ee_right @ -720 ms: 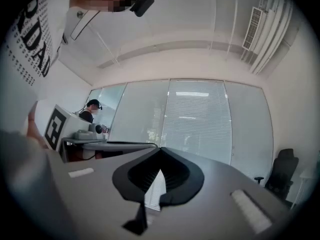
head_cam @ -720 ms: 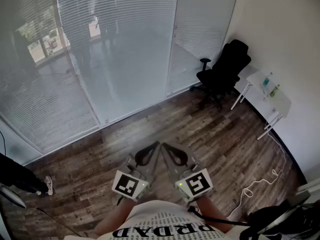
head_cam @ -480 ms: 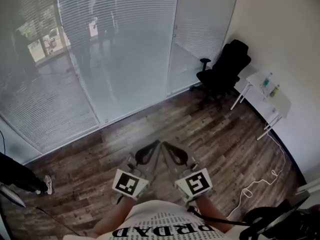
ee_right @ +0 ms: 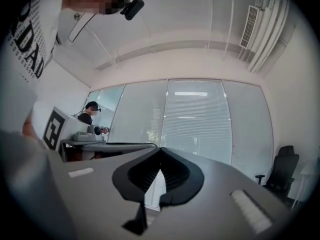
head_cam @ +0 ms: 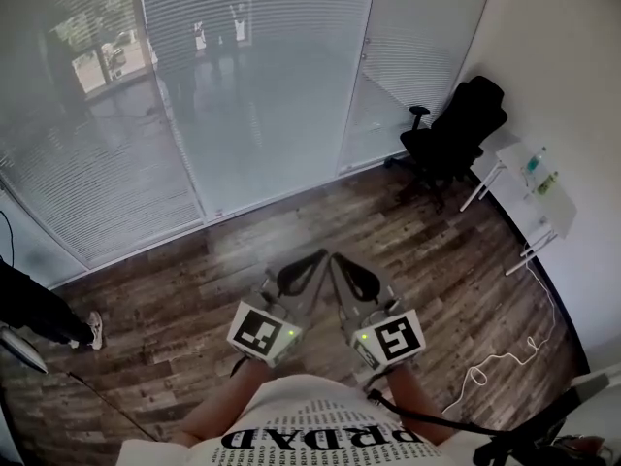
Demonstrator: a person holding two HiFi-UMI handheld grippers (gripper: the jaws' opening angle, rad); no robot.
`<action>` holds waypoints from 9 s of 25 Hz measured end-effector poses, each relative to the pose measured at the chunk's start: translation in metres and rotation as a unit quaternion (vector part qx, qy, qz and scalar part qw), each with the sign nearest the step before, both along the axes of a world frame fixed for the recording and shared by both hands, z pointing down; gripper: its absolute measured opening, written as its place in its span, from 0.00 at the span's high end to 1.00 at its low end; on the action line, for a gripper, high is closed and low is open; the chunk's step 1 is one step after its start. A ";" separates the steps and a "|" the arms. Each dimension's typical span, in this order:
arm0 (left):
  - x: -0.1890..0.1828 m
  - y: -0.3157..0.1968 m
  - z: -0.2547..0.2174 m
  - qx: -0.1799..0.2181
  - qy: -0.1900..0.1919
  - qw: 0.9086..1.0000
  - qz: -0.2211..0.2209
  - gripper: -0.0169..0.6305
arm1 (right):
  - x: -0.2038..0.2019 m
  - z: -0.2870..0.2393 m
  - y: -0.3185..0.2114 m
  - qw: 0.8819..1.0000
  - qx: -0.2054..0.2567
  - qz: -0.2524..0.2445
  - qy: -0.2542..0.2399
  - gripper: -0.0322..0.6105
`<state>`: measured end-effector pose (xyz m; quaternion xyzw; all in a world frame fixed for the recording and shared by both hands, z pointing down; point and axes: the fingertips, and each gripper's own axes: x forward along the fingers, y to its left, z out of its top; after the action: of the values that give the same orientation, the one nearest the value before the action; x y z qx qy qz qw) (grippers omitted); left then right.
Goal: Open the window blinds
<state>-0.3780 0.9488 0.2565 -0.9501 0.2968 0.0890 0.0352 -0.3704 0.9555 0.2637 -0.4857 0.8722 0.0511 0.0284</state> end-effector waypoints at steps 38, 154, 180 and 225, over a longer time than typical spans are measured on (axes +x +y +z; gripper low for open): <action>-0.030 -0.071 0.036 -0.038 -0.014 0.999 0.001 0.99 | -0.028 0.027 -0.069 1.000 -0.025 0.010 -0.012 0.94; 0.301 -0.749 0.071 -0.058 -0.002 0.997 -0.054 0.99 | 0.303 0.071 -0.747 0.999 -0.040 -0.031 -0.010 0.94; 0.309 -0.973 0.060 -0.049 0.005 0.999 0.005 0.99 | 0.312 0.061 -0.969 0.998 -0.047 0.036 -0.016 0.94; 0.441 -1.241 0.166 -0.026 0.005 0.995 -0.100 0.99 | 0.446 0.165 -1.241 0.998 -0.037 -0.057 0.009 0.94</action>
<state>0.0626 -0.2924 0.4228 -0.9158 0.3928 0.0821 0.0175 0.0757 -0.2853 0.4288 -0.4356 0.8999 0.0211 0.0055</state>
